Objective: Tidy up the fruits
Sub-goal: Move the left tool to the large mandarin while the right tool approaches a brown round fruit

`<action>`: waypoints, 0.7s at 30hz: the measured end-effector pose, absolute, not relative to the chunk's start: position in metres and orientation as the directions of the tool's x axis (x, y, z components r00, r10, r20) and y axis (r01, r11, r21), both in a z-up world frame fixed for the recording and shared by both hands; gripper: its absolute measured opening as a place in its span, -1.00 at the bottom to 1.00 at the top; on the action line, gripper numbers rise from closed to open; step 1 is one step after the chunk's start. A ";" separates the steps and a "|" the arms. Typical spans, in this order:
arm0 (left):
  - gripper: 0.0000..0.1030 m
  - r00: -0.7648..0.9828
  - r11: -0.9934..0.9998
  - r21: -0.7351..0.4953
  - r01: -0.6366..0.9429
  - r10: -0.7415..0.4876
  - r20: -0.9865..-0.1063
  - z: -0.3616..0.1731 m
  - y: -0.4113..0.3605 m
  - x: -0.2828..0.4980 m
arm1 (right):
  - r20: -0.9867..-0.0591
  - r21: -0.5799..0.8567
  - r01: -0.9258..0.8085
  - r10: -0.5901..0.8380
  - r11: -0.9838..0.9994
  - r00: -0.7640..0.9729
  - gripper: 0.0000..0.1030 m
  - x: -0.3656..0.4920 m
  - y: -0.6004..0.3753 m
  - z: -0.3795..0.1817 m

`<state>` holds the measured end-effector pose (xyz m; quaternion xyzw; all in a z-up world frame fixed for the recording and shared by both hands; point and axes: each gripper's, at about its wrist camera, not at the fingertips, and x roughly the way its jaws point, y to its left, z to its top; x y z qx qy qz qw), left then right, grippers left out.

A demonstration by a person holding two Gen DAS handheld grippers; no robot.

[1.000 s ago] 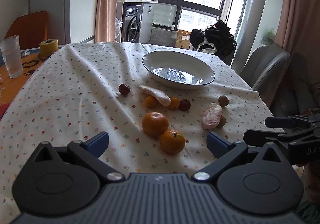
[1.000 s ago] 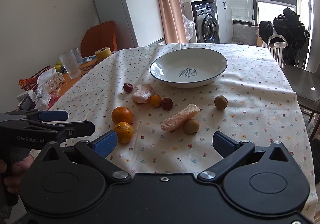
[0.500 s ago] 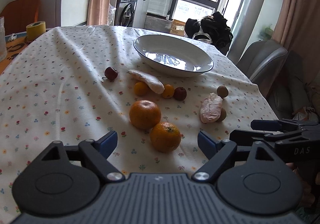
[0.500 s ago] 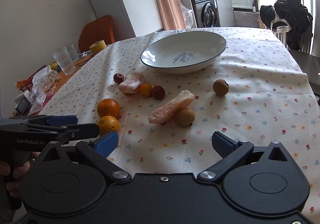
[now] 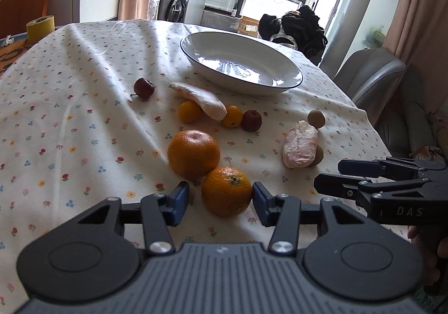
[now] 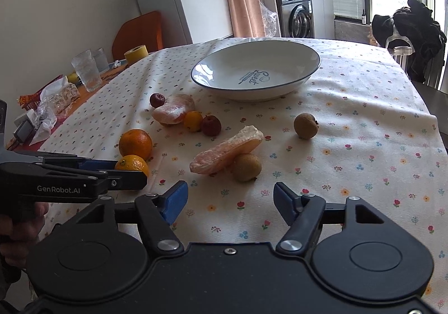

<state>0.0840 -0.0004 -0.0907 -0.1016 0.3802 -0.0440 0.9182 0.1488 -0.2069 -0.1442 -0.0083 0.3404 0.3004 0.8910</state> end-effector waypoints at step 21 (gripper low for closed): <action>-0.31 0.693 0.979 -0.203 0.034 -0.169 -0.701 -0.092 -0.008 0.081 | -0.612 0.163 -0.573 0.538 0.803 0.580 -0.47 0.173 -0.197 -0.151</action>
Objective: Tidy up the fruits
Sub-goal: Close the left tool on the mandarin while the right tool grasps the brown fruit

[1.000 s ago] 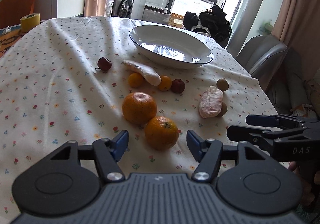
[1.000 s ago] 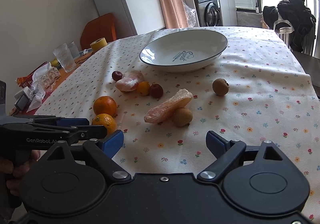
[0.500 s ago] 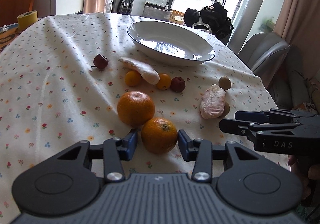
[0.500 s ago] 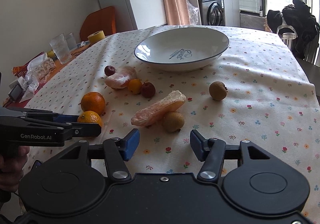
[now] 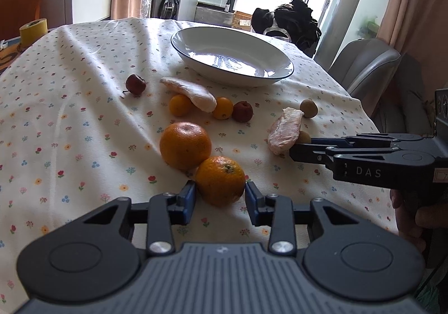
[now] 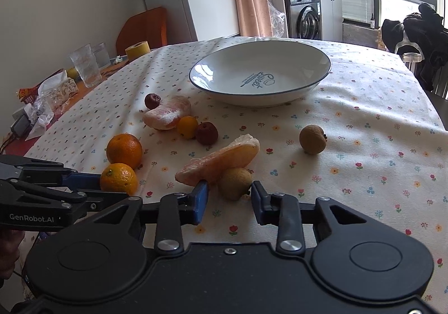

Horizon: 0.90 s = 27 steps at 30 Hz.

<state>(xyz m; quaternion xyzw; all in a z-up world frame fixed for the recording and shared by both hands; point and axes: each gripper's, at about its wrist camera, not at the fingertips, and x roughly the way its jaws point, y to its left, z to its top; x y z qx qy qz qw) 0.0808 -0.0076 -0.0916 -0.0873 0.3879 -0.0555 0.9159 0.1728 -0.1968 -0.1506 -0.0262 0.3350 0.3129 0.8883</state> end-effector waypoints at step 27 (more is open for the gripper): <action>-0.33 0.787 0.982 -0.190 0.019 -0.132 -0.602 -0.050 0.008 0.077 | -0.523 0.169 -0.583 0.573 0.795 0.631 -0.54 0.161 -0.201 -0.115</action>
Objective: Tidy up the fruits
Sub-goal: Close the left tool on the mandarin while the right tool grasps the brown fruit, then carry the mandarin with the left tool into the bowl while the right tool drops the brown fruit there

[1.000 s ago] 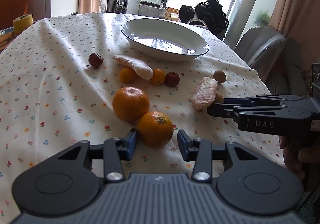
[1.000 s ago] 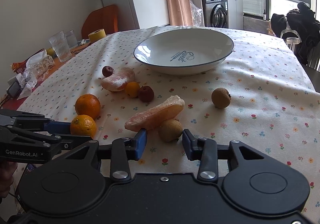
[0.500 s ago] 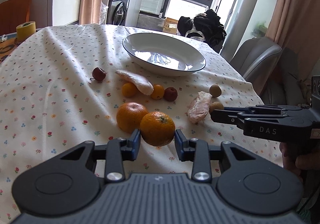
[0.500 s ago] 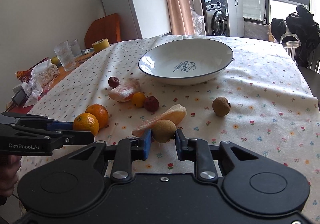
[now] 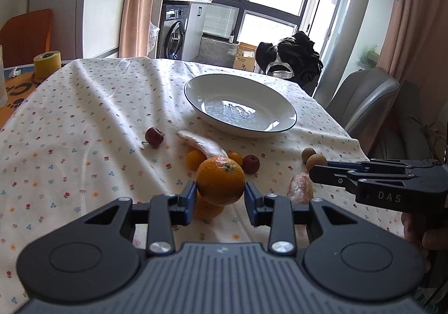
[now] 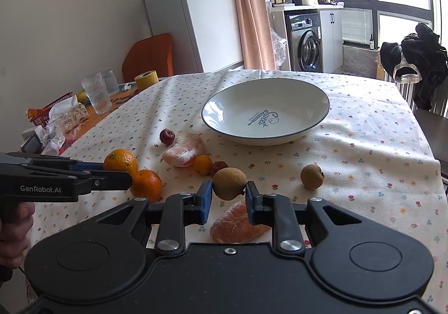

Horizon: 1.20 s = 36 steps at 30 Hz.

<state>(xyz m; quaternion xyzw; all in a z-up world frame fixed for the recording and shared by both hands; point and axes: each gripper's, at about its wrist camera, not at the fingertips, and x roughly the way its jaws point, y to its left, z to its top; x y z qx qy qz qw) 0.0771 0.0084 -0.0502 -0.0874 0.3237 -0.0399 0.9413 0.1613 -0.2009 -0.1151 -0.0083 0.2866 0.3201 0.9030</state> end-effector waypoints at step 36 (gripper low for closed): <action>-0.33 0.802 0.986 -0.167 0.026 -0.120 -0.585 -0.038 0.009 0.147 | -0.463 0.185 -0.575 0.587 0.797 0.664 -0.54 0.212 -0.195 -0.100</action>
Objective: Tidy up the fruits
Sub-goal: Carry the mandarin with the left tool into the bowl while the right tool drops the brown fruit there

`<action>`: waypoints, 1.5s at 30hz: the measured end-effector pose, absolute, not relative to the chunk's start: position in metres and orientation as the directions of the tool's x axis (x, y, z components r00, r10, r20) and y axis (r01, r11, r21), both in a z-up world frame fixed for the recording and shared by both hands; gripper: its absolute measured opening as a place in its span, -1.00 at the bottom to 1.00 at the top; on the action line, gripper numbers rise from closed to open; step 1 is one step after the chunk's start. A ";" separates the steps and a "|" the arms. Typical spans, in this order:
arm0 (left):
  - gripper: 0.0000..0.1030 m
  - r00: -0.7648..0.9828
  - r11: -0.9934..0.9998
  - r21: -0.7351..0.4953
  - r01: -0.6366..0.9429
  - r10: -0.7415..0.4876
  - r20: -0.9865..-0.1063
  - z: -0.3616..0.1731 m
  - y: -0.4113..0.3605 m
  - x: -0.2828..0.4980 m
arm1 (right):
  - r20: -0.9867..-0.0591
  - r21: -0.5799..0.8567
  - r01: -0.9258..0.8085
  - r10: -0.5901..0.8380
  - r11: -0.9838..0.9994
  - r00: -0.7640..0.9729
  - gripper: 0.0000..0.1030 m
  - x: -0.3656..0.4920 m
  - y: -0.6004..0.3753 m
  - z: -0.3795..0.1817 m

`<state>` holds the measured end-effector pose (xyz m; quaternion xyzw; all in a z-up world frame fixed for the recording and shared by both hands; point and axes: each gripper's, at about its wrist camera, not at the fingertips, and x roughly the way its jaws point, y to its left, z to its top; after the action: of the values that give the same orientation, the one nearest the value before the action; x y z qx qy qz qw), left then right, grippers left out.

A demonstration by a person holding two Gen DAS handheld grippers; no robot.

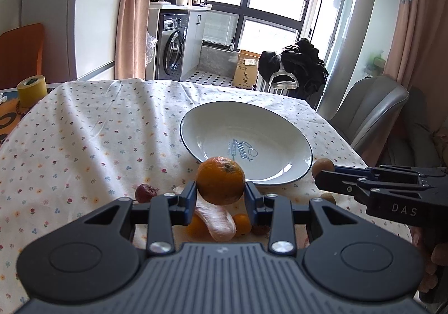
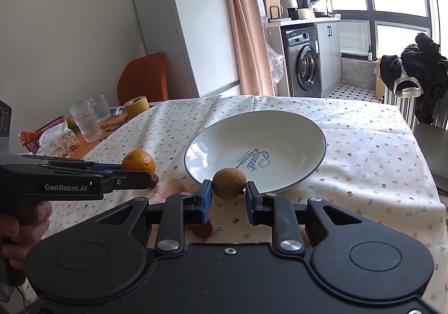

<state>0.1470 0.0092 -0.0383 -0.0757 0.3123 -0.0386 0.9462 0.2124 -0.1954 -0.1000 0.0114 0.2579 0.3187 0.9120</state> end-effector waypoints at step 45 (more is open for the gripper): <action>-0.07 0.762 0.991 -0.134 0.015 -0.098 -0.640 -0.041 0.000 0.216 | -0.510 0.222 -0.531 0.562 0.818 0.652 -0.42 0.268 -0.191 -0.112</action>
<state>0.2159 -0.0004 -0.0410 -0.0604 0.3435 -0.0300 0.9367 0.2677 -0.1909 -0.1124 0.0266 0.2894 0.3006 0.9084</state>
